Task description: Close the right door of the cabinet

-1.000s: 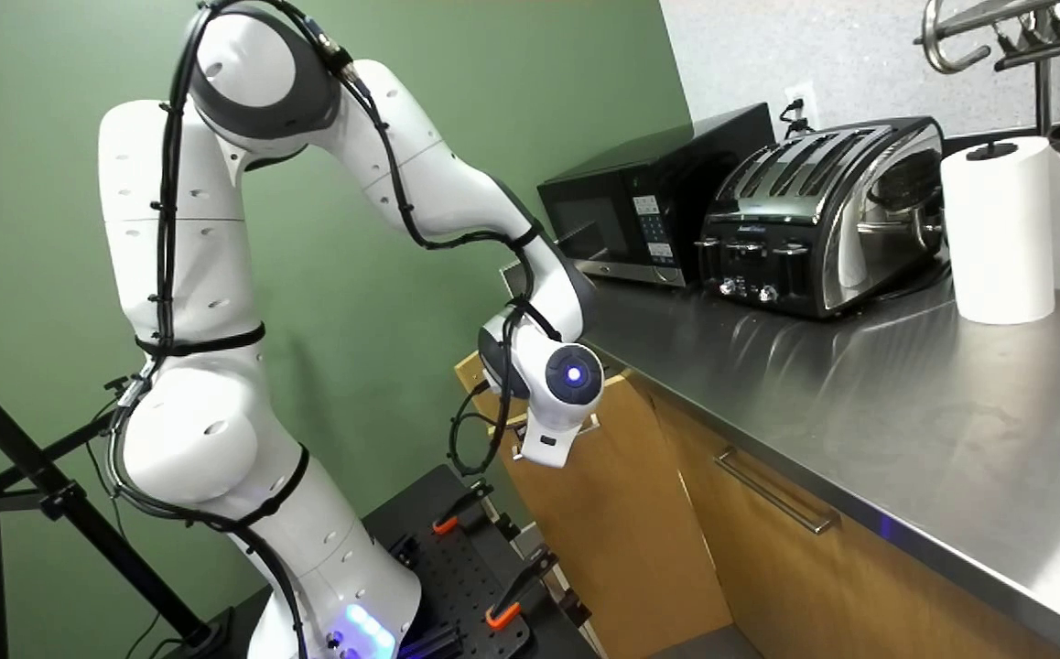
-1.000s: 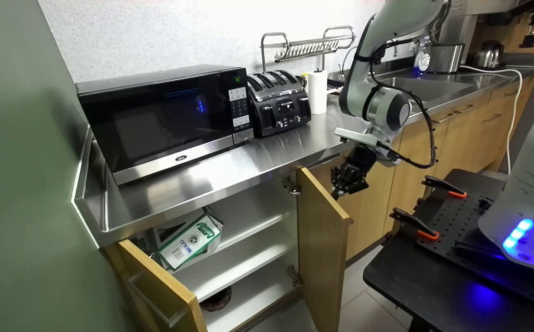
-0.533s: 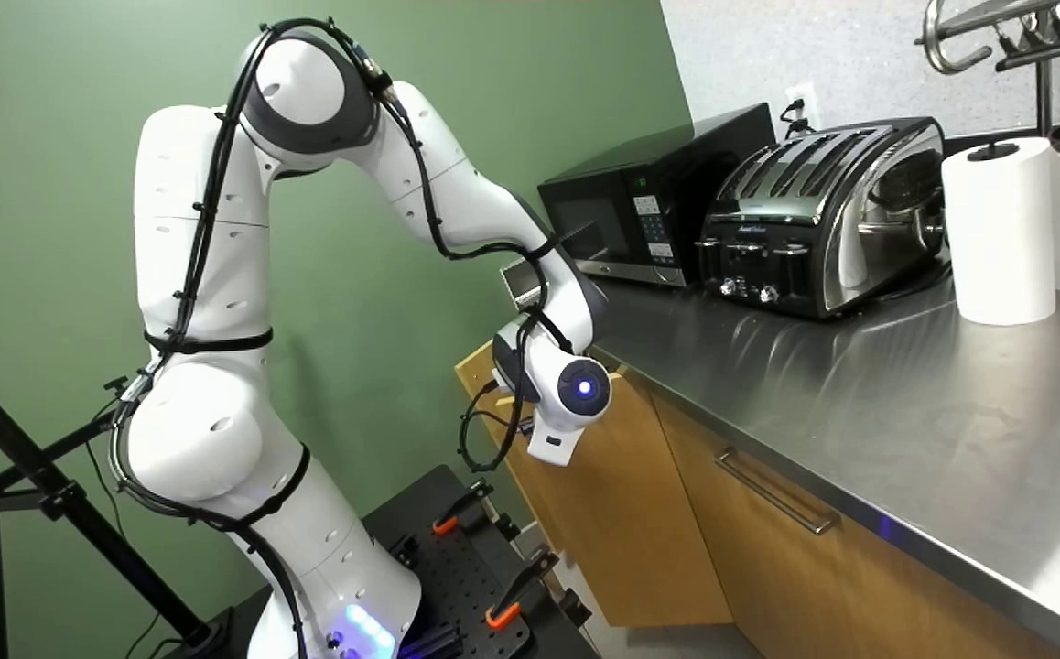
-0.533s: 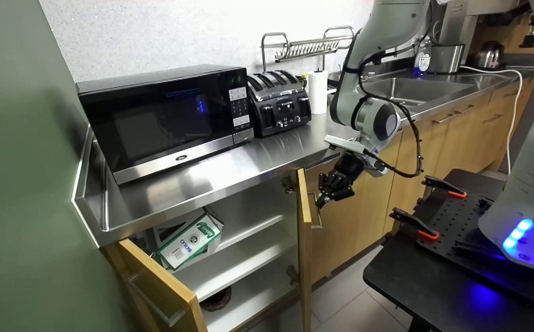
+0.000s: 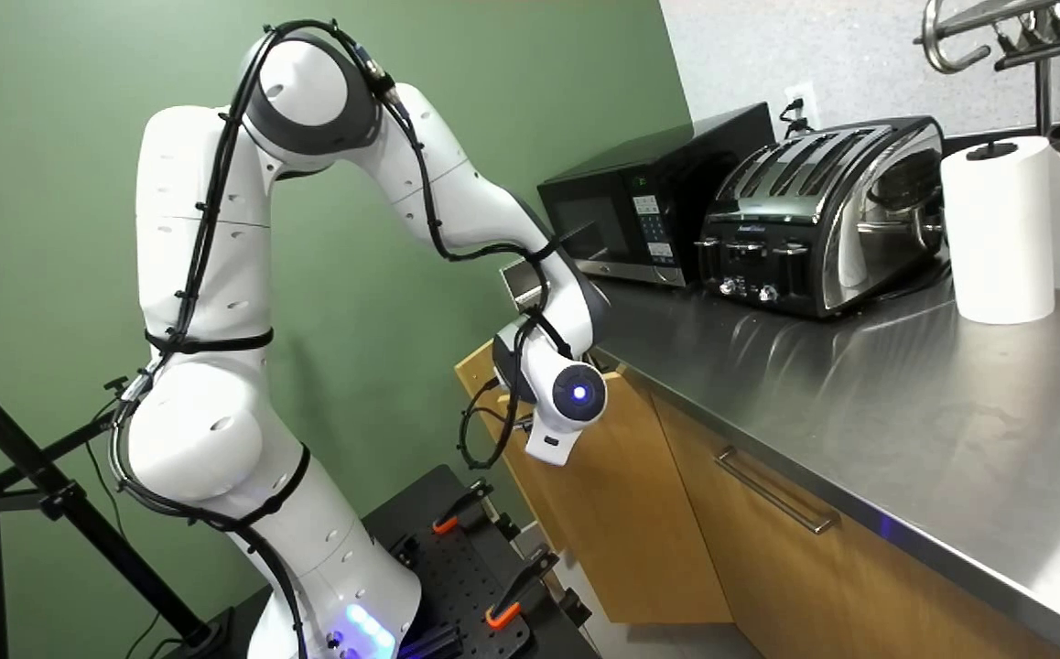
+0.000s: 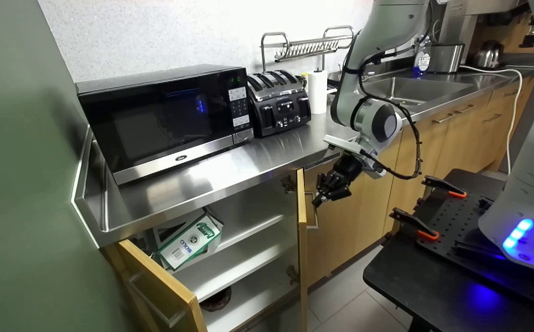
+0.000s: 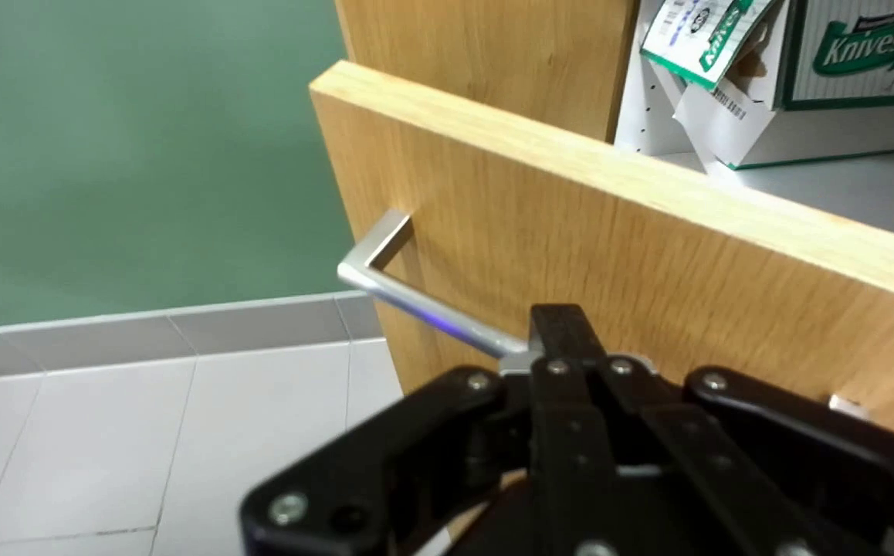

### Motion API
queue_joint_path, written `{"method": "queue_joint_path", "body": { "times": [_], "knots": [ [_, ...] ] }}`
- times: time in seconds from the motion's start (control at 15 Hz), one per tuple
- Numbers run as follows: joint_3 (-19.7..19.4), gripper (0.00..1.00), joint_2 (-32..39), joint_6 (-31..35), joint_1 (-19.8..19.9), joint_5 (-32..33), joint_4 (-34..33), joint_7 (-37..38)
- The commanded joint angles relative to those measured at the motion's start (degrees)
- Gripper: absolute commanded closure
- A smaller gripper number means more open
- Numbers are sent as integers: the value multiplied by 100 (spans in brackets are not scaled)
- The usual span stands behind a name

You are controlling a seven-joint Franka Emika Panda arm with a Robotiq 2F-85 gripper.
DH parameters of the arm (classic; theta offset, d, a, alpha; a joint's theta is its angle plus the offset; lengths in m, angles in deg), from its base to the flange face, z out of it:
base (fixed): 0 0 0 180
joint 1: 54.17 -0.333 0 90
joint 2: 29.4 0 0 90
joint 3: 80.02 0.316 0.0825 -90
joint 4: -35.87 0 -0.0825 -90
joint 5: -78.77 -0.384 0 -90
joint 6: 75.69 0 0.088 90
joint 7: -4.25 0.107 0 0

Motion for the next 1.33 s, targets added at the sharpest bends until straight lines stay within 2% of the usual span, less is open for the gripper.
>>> {"method": "queue_joint_path", "body": {
  "times": [0.0,0.27,0.6,0.87,1.27],
  "knots": [
    [223,100,276,-234,-152,-1037,-204,-101],
    [502,100,636,-456,-353,-2212,-497,-8],
    [766,100,1048,-677,-567,-3293,-1027,109],
    [834,100,1224,-751,-619,-3674,-1261,91],
    [733,100,1085,-783,-552,-3659,-1156,44]
  ]
}}
